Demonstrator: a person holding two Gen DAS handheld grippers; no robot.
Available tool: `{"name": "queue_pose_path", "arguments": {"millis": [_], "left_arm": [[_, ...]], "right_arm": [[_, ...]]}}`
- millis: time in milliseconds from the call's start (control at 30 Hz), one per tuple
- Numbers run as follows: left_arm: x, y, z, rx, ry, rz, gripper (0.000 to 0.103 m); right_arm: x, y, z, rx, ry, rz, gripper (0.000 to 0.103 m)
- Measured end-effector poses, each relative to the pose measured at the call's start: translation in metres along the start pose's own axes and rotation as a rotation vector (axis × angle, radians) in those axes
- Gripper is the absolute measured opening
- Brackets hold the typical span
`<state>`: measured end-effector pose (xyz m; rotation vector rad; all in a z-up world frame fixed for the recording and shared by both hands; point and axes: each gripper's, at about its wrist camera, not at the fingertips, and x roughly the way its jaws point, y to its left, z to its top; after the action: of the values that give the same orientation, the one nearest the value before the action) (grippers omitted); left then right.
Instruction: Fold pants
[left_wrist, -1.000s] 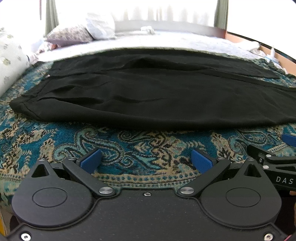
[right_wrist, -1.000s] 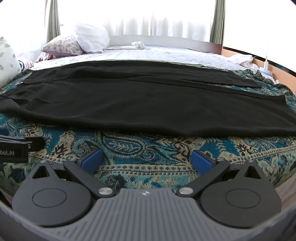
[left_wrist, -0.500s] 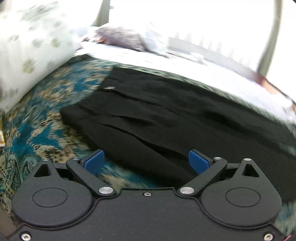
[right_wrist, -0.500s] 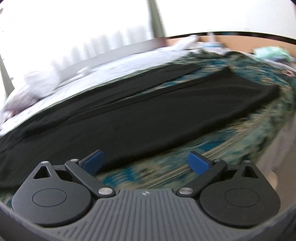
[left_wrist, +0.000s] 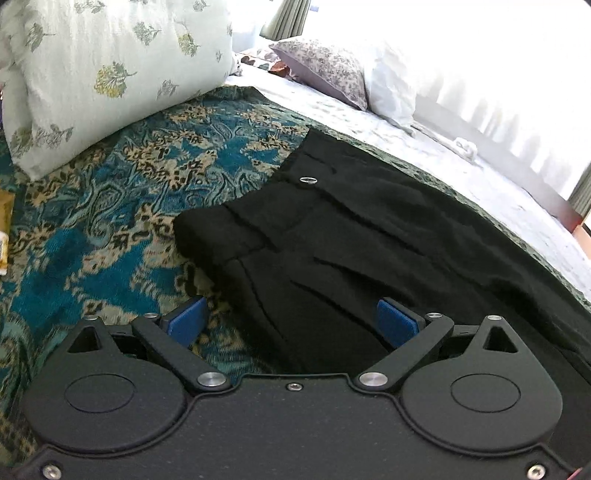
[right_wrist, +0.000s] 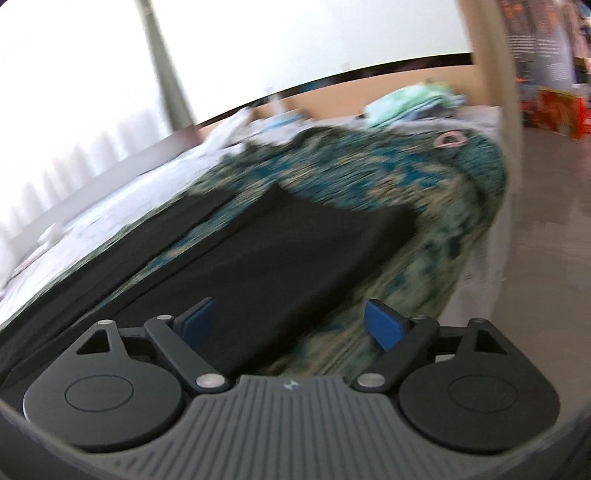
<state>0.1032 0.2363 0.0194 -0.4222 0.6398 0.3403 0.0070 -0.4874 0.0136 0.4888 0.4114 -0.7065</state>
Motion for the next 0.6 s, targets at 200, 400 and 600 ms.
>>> {"name": "queue_pose_path", "arguments": {"millis": [200, 400, 600], "left_arm": [[0.023, -0.001, 0.008, -0.015, -0.015, 0.026, 0.1], [0.026, -0.021, 0.008, 0.056, -0.043, 0.203, 0.037], [0.003, -0.025, 0.022, 0.053, -0.048, 0.151, 0.007]], "right_arm": [[0.022, -0.019, 0.019, 0.004, -0.016, -0.063, 0.085], [0.039, -0.026, 0.033, 0.043, -0.032, -0.087, 0.047], [0.044, -0.035, 0.046, 0.077, -0.024, -0.057, 0.013]]}}
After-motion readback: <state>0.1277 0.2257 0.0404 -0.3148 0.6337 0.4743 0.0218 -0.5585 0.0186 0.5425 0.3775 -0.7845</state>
